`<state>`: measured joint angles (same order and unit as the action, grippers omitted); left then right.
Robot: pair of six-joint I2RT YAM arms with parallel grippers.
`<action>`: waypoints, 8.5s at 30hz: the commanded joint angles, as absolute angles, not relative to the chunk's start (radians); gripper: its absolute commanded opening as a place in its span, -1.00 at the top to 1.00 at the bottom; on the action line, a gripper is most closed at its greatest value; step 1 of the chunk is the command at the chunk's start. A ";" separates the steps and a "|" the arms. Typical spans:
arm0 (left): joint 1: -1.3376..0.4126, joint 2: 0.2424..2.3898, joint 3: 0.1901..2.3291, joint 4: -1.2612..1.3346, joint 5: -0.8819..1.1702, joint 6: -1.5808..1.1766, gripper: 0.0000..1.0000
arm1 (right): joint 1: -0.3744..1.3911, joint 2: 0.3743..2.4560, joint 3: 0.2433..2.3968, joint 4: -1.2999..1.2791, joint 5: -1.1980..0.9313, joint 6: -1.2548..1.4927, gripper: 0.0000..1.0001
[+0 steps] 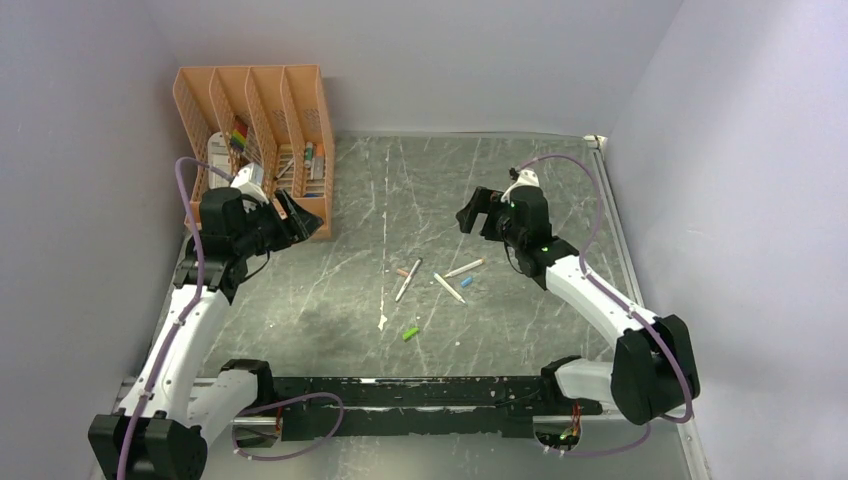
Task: Insert the pens into the pen caps
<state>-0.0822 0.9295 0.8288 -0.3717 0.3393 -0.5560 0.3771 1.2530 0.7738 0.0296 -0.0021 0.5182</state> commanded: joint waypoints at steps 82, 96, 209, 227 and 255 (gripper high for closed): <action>-0.811 1.224 0.914 -0.277 -0.166 -0.468 -0.88 | 0.872 1.483 0.669 -0.116 0.411 0.533 1.00; -0.758 1.210 0.891 -0.023 0.276 -0.598 -0.81 | 0.910 1.182 0.669 -0.002 0.302 0.368 1.00; -0.568 1.105 0.635 0.709 0.508 -0.922 0.09 | 0.729 0.999 0.647 0.397 -0.414 0.494 1.00; -0.390 1.218 0.791 0.633 1.049 -0.830 -0.20 | 0.729 1.006 0.682 0.281 -0.553 0.392 1.00; -0.390 1.130 0.835 0.301 1.102 -0.571 0.85 | 0.730 1.068 0.709 0.303 -0.562 0.400 1.00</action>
<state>-0.3923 1.1500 0.8116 0.2909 1.0718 -0.5938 0.7284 1.0653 0.6891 0.2741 -0.5705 0.3939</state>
